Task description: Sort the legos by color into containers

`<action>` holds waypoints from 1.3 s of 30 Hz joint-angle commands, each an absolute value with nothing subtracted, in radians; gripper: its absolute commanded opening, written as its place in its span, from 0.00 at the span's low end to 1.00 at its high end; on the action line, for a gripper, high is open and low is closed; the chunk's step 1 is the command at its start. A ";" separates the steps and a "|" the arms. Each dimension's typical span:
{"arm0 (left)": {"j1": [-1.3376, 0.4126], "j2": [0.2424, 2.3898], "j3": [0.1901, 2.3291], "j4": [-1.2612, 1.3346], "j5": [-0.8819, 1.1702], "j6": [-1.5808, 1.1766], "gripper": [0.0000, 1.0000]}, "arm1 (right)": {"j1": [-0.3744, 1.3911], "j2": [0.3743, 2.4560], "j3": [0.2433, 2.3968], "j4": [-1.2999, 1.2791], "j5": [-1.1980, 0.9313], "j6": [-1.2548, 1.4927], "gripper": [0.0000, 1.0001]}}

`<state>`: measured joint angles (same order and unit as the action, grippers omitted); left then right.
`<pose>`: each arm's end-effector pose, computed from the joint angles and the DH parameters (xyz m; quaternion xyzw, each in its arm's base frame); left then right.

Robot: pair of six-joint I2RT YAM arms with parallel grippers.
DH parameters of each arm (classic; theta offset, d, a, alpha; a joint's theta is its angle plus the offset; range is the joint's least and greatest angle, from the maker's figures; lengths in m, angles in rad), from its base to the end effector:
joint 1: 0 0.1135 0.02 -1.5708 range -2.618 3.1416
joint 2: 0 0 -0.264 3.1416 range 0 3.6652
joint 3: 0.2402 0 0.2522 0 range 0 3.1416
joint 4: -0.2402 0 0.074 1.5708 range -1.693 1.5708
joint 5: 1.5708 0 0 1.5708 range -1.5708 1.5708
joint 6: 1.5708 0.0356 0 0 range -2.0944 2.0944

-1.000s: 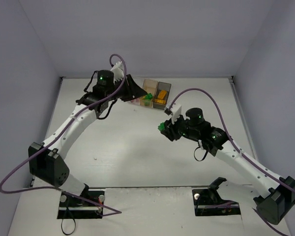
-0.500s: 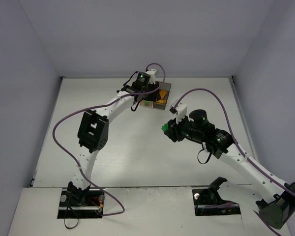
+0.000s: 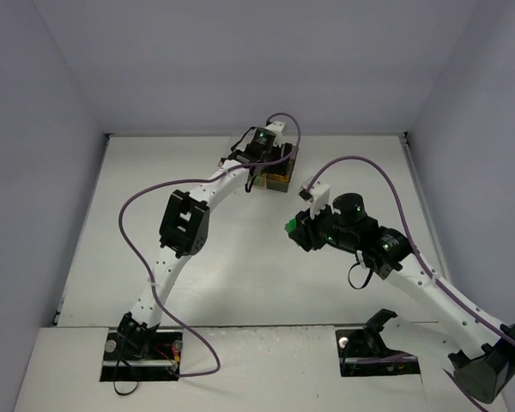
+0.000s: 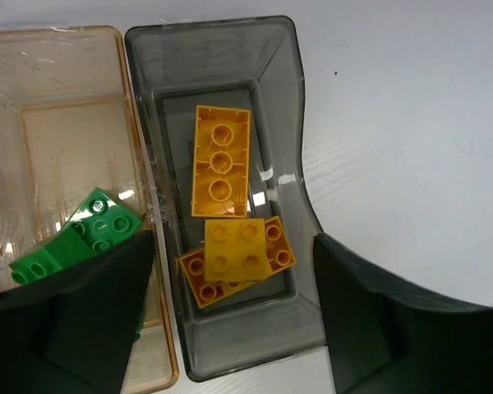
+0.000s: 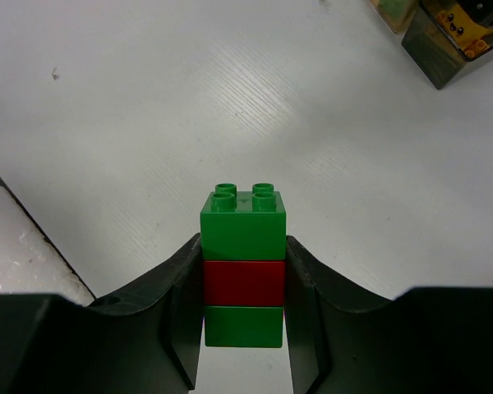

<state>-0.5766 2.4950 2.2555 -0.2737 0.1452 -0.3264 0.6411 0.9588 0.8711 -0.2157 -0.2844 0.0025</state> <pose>0.4818 -0.3195 0.2191 0.1438 0.8498 -0.2759 0.4254 0.1710 0.1401 0.3356 -0.3301 0.7310 0.2937 0.5199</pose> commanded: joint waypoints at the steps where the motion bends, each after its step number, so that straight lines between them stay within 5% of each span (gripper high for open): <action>1: -0.575 2.418 2.295 -0.242 0.135 -0.319 0.74 | 0.634 0.963 0.899 -0.184 -0.285 0.008 0.00; 20: -0.571 1.628 1.573 -0.075 0.573 -0.653 0.79 | 0.595 0.968 0.946 -0.121 -0.307 -0.204 0.00; 39: -0.690 1.537 1.440 -0.067 0.698 -0.739 0.75 | 0.595 0.950 0.977 -0.103 -0.354 -0.219 0.01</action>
<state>-0.6739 1.5951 1.4014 -0.1226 0.6842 -0.7376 0.6006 0.9619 0.9245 -0.1829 -0.3309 -0.2111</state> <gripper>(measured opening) 0.757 0.338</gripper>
